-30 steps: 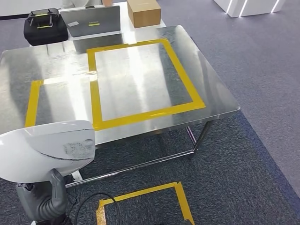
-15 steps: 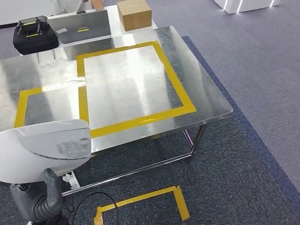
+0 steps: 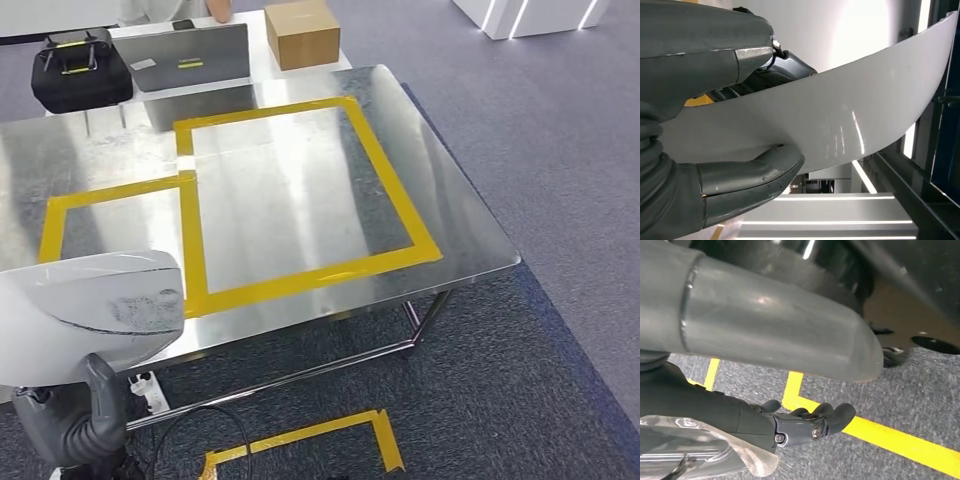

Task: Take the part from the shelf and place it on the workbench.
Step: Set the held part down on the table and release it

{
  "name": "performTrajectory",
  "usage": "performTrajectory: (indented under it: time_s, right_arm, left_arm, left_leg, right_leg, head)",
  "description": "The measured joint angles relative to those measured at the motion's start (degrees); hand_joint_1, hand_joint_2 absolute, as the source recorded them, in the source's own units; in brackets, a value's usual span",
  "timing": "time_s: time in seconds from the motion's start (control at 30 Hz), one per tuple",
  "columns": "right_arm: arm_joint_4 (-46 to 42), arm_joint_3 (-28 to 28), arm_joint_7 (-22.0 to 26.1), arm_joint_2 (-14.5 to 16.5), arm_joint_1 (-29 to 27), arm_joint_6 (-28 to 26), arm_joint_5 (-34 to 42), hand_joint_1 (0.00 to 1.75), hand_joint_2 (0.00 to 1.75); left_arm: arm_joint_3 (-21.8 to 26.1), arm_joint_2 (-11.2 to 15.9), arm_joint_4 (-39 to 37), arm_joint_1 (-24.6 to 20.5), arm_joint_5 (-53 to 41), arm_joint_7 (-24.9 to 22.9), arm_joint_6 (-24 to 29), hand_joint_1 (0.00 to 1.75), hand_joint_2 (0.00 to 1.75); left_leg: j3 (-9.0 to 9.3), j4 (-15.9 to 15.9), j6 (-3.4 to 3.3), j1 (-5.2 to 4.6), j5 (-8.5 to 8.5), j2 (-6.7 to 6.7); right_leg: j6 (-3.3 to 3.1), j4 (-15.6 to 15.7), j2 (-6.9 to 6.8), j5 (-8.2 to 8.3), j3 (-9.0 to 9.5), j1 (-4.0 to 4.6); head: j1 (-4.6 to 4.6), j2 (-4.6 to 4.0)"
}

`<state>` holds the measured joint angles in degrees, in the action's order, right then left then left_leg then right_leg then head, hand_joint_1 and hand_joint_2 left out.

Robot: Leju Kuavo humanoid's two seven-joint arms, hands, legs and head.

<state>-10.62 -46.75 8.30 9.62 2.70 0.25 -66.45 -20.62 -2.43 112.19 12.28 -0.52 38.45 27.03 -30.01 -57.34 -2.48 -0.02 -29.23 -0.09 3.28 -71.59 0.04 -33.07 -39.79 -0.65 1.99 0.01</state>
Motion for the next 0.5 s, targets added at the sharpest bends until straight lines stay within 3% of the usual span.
performTrajectory:
  time_s: [0.07,0.1,0.17,0.27,0.3,0.33,0.4,0.43,0.47,0.5]
  right_arm:
    - [0.01,0.0,0.05,-0.08,-0.01,0.01,0.0,0.0,0.0]
    - [0.01,0.0,0.09,-0.11,0.03,0.02,-0.01,0.0,0.0]
    - [0.01,0.0,0.12,-0.15,0.14,0.04,-0.04,0.0,0.0]
    - [0.0,0.0,0.14,-0.19,0.07,0.06,-0.12,0.0,0.0]
    - [0.0,0.0,0.14,-0.19,0.05,0.06,-0.17,0.0,0.0]
    - [0.0,0.0,0.15,-0.19,0.1,0.1,-0.27,0.0,0.0]
    - [0.0,0.02,0.19,-0.2,0.17,0.32,-0.6,0.0,0.0]
    - [0.0,0.03,0.2,-0.2,0.17,0.48,-0.81,0.0,0.0]
    - [0.0,0.05,0.21,-0.21,0.15,0.63,-1.04,0.0,0.0]
    - [0.0,0.09,0.22,-0.21,0.15,0.75,-1.27,0.0,0.0]
  left_arm:
    - [0.14,-0.01,0.0,0.03,0.0,0.0,-0.01,1.75,1.75]
    - [0.19,-0.02,0.01,-0.01,0.01,0.01,-0.02,1.75,1.75]
    - [0.26,-0.04,0.02,-0.06,0.01,0.02,-0.02,1.75,1.75]
    - [0.33,-0.08,0.05,-0.11,-0.03,0.04,0.0,1.75,1.75]
    - [0.37,-0.08,0.08,-0.14,-0.25,0.04,0.03,1.75,1.75]
    - [0.45,-0.07,0.09,-0.16,-0.82,-0.01,0.13,1.75,1.75]
    - [0.82,0.18,0.07,-0.23,-3.42,-0.3,0.72,1.75,1.75]
    - [1.15,0.45,0.01,-0.3,-5.34,-0.59,1.16,1.75,1.75]
    - [1.6,0.8,-0.06,-0.48,-7.29,-1.0,1.62,1.75,1.75]
    - [2.24,1.24,-0.17,-0.82,-9.35,-1.55,2.03,1.75,1.75]
  left_leg:
    - [1.48,0.03,0.27,0.0,-1.13,-0.06]
    - [1.93,-0.02,0.53,-0.08,-1.69,-0.08]
    - [2.21,0.02,1.06,-0.21,-2.41,-0.05]
    - [2.45,-0.2,1.81,-0.15,-3.28,0.0]
    - [1.97,-1.57,2.13,-0.1,-4.13,0.0]
    - [0.77,-4.23,2.46,-0.01,-5.48,-0.01]
    - [-3.57,-12.14,2.95,0.18,-8.51,-0.02]
    - [-5.77,-15.51,3.06,0.27,-9.25,-0.01]
    - [-7.25,-17.15,3.09,0.31,-8.79,-0.01]
    - [-7.76,-16.63,3.02,0.32,-7.08,-0.01]
  right_leg:
    - [-0.23,6.74,-0.08,5.29,1.92,0.04]
    - [-0.47,9.89,-0.11,6.59,3.39,0.13]
    - [-1.2,12.45,-0.11,6.28,5.05,0.38]
    - [-2.24,13.11,0.0,5.61,5.8,0.31]
    - [-2.55,13.25,-0.03,5.46,6.11,0.18]
    - [-2.82,13.36,-0.06,5.29,6.49,0.04]
    - [-3.19,13.37,-0.1,4.71,7.1,0.05]
    - [-3.22,13.37,-0.06,4.39,7.44,0.06]
    - [-3.2,13.37,0.0,4.05,7.86,0.07]
    - [-3.16,13.37,0.1,3.68,8.39,0.08]
  head:
    - [0.02,0.0]
    - [-0.03,0.0]
    - [-0.18,0.0]
    - [-0.43,0.01]
    - [-0.49,0.0]
    - [-0.6,0.0]
    - [-0.73,0.0]
    - [-0.72,0.0]
    - [-0.7,0.0]
    - [-0.73,0.0]
